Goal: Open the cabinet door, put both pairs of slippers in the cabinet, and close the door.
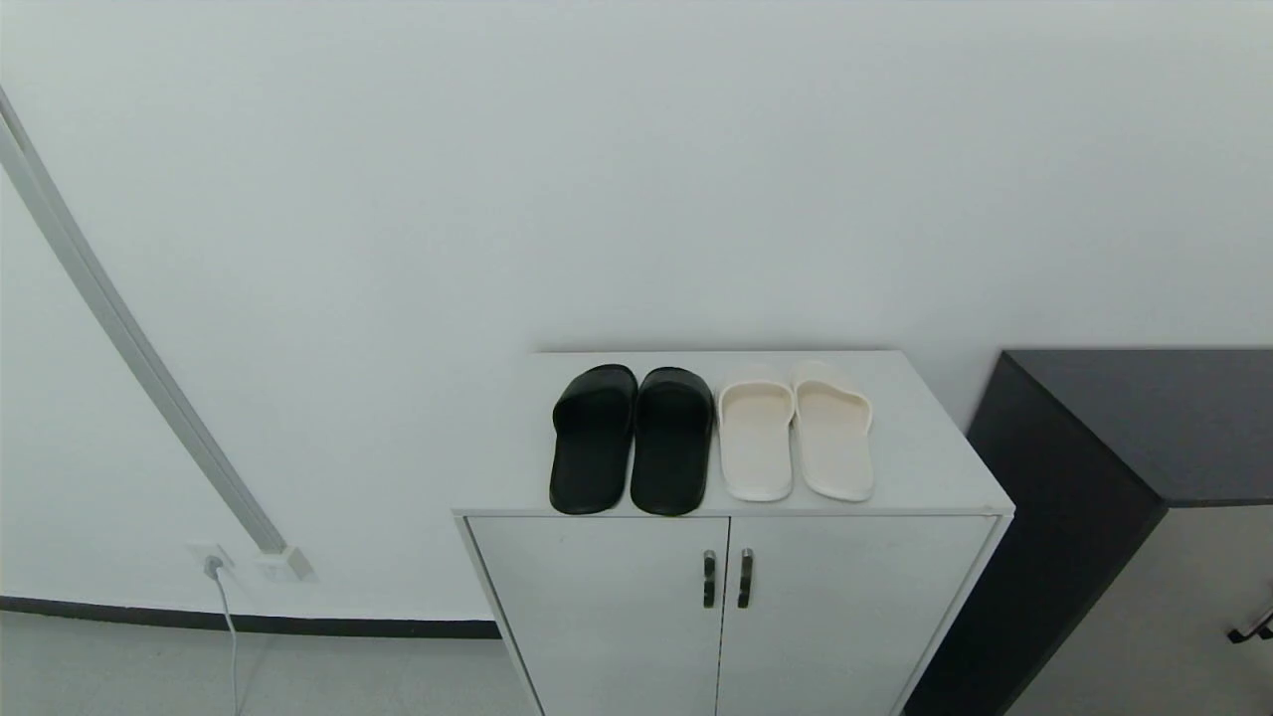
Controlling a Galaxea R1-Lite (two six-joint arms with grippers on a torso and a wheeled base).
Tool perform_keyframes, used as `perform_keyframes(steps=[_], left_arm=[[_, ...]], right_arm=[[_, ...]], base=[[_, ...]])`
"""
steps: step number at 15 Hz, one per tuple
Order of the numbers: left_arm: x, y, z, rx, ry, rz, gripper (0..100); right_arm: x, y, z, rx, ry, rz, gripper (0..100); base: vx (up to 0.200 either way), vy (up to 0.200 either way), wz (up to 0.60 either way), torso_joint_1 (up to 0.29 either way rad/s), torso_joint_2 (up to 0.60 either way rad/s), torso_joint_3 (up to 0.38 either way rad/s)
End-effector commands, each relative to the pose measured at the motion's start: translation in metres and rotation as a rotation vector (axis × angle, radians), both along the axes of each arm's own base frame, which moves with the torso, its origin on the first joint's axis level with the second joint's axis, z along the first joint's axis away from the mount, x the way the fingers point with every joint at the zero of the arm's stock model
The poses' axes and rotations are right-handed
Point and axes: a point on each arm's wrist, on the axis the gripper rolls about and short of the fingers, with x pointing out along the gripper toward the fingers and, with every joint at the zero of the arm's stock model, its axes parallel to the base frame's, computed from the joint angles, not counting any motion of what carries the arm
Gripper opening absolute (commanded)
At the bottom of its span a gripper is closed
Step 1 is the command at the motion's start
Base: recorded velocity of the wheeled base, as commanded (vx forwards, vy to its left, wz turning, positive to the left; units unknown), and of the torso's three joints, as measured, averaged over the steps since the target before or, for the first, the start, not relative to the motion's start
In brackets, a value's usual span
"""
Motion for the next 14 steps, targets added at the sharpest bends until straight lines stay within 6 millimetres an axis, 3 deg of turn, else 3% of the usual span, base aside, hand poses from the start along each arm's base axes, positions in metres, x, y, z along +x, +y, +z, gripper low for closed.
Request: perform_keyframes(steps=[1,9,10,11,12,14], left_arm=[[0.000,0.000,0.000,0.000,0.001,0.000,0],[0.000,0.000,0.000,-0.003,0.001,0.000,0],[0.000,0.000,0.000,-0.003,0.001,0.000,0],[0.000,0.000,0.000,-0.003,0.001,0.000,0],[0.000,0.000,0.000,-0.003,0.001,0.000,0],[0.000,0.000,0.000,-0.001,0.001,0.000,0]], right_arm=[[0.000,0.000,0.000,0.000,0.001,0.000,100],[0.000,0.000,0.000,0.001,-0.001,0.000,100],[-0.001,0.000,0.008,0.003,-0.031,-0.003,100],[-0.012,0.000,0.072,0.086,-0.144,0.009,100],[-0.012,-0.001,0.108,0.147,-0.115,0.027,100],[0.013,0.003,0.120,0.095,0.089,0.165,100]], base=[[0.000,0.000,0.00,0.000,0.00,0.000],[0.000,0.000,0.00,0.000,0.00,0.000],[0.000,0.000,0.00,0.000,0.00,0.000],[0.000,0.000,0.00,0.000,0.00,0.000],[0.000,0.000,0.00,0.000,0.00,0.000],[0.000,0.000,0.00,0.000,0.00,0.000]])
